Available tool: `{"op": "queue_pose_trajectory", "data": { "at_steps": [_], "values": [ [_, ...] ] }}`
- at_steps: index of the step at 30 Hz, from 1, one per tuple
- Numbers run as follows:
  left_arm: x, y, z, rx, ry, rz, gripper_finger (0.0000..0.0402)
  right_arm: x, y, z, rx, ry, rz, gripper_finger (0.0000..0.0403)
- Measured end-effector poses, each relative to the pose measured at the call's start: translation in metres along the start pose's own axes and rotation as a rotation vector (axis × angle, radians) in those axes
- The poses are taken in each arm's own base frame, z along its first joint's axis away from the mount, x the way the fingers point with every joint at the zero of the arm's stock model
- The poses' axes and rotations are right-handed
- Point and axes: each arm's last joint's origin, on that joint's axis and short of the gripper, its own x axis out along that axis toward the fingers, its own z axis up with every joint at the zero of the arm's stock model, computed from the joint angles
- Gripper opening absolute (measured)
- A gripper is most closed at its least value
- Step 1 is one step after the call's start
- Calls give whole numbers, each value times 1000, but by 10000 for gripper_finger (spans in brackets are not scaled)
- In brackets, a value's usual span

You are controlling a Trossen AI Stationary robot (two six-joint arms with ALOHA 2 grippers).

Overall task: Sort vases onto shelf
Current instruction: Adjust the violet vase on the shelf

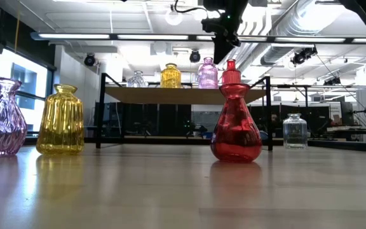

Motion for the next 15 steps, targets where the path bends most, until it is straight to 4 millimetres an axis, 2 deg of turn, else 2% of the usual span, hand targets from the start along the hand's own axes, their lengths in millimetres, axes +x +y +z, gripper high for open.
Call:
{"op": "queue_pose_trajectory", "data": {
  "at_steps": [15],
  "values": [
    [0,0,0,0,0,0,197,2,0,3,4,-30,9,28]
  ]
}}
